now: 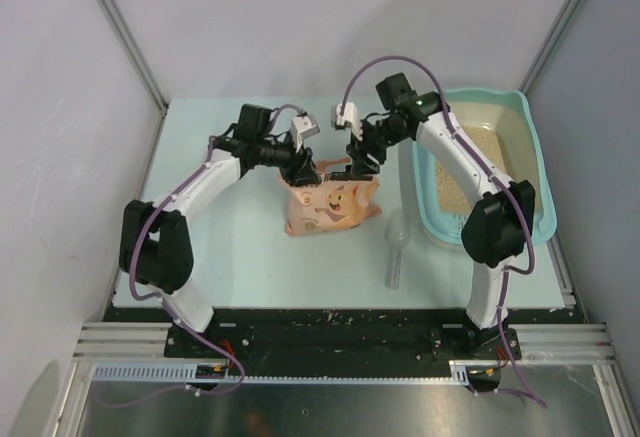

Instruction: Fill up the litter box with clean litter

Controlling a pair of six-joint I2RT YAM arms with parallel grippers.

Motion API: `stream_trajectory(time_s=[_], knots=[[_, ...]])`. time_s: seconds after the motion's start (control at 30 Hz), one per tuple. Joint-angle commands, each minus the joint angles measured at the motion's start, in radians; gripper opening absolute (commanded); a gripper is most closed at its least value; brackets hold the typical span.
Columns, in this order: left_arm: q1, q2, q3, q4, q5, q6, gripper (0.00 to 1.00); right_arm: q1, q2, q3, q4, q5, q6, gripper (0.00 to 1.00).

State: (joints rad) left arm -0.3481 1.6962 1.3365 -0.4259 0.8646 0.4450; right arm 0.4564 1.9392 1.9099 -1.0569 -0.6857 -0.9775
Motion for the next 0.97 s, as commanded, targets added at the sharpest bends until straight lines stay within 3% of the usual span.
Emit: stream_trajectory(time_s=[0.0,0.13,0.2,0.23,0.3,0.47,0.73,0.93], knots=[[0.024,-0.096,0.098,-0.034,-0.134,-0.048,0.59,-0.035,-0.083,0.101,0.113,0.02,0.222,0.58],[0.05,-0.15,0.164,-0.077,-0.295,-0.042,0.8,-0.071,-0.15,0.075,0.178,0.075,0.36,0.66],[0.063,-0.179,0.171,-0.079,-0.41,-0.042,0.86,-0.084,-0.18,0.014,0.283,0.191,0.521,0.7],[0.064,-0.184,0.174,-0.077,-0.456,-0.043,0.99,-0.087,-0.21,-0.009,0.328,0.249,0.592,0.75],[0.072,-0.181,0.193,-0.08,-0.572,-0.066,1.0,-0.085,-0.23,-0.055,0.449,0.495,0.757,0.81],[0.089,-0.171,0.259,-0.079,-0.769,-0.161,1.0,-0.068,-0.194,0.011,0.434,0.982,0.789,0.87],[0.106,-0.199,0.416,-0.08,-0.826,-0.154,1.0,-0.064,-0.198,0.061,0.541,1.097,0.726,0.91],[0.124,-0.172,0.717,-0.077,-0.907,-0.08,0.99,-0.056,-0.077,0.437,0.595,1.126,0.603,0.94]])
